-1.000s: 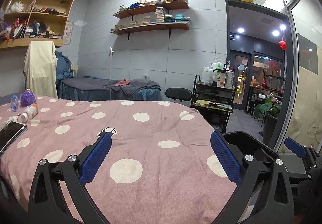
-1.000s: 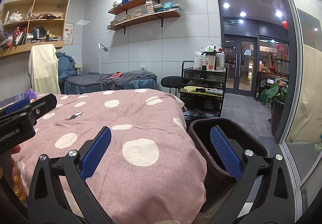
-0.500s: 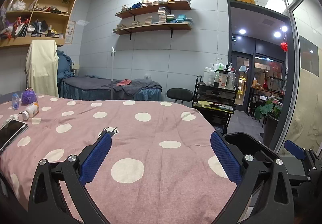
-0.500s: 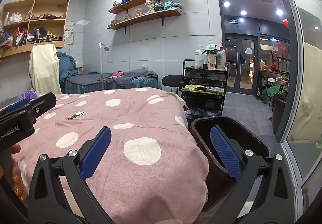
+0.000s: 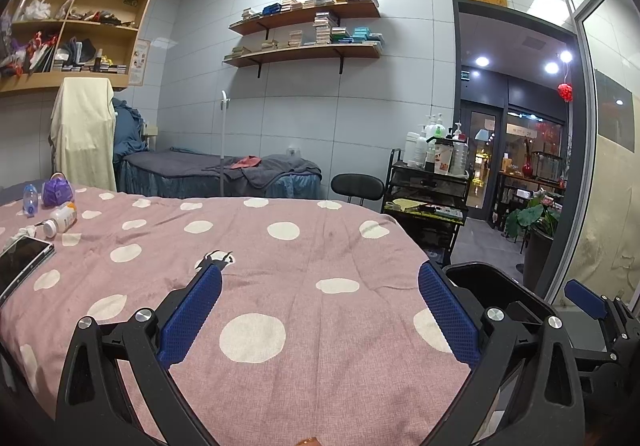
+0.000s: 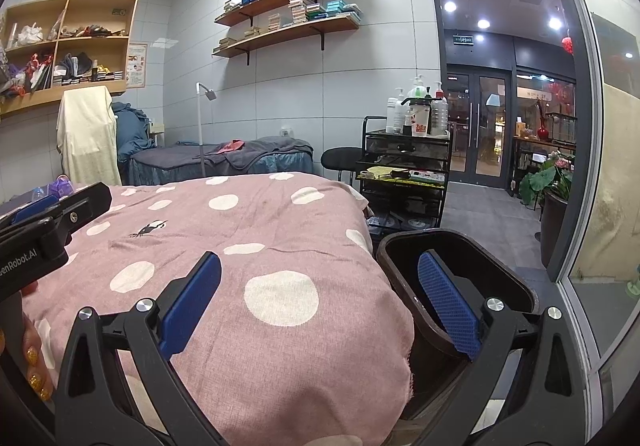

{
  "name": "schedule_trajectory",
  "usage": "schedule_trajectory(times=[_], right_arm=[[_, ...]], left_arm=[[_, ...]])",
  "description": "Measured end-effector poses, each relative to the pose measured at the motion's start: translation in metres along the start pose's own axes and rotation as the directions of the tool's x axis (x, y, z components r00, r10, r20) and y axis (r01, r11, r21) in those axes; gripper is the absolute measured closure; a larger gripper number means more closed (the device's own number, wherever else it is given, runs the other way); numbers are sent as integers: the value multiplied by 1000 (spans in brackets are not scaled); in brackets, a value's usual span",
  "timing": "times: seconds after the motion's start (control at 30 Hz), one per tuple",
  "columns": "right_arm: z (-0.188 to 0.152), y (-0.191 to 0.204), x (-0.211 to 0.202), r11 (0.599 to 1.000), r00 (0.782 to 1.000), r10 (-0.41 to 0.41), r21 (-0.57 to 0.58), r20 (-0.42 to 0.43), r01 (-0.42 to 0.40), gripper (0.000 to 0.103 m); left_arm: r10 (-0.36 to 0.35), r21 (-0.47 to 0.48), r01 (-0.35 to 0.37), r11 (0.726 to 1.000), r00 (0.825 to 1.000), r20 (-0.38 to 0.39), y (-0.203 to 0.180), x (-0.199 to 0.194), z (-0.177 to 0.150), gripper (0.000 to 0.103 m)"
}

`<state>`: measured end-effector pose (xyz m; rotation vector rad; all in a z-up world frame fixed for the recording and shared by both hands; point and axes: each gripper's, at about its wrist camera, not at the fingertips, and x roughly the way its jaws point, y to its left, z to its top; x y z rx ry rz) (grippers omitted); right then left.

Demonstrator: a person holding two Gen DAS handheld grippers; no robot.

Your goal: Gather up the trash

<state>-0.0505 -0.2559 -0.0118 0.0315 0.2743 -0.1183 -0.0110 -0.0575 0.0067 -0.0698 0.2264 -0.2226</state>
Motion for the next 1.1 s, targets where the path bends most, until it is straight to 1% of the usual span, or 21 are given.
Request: schedule_trajectory(times=[0.13, 0.23, 0.33, 0.5, 0.67, 0.77, 1.1], right_arm=[[0, 0, 0, 1000, 1000, 0, 0, 0, 0, 6], [0, 0, 0, 1000, 1000, 0, 0, -1, 0, 6], [-1, 0, 0, 1000, 1000, -2, -3, 2, 2, 6], [-1, 0, 0, 1000, 1000, -1, 0, -2, 1, 6], [-2, -1, 1, 1000, 1000, 1, 10, -13, -1, 6], [-2, -2, 2, 1000, 1000, -2, 14, -14, 2, 6], [-2, -5, 6, 1000, 1000, -3, 31, -27, 4, 6]], left_arm=[[18, 10, -19, 1000, 1000, 11, -2, 0, 0, 6], [27, 18, -27, 999, 1000, 1, -5, 2, -1, 6], [28, 12, -28, 1000, 1000, -1, -6, 3, -1, 6], [57, 1, -57, 998, 998, 10, -6, 0, 1, 6], [34, -18, -34, 999, 999, 3, -4, 1, 2, 6], [35, -19, -35, 999, 999, 6, -5, 1, 2, 6], [49, -26, -49, 998, 999, -21, -3, 4, 2, 6]])
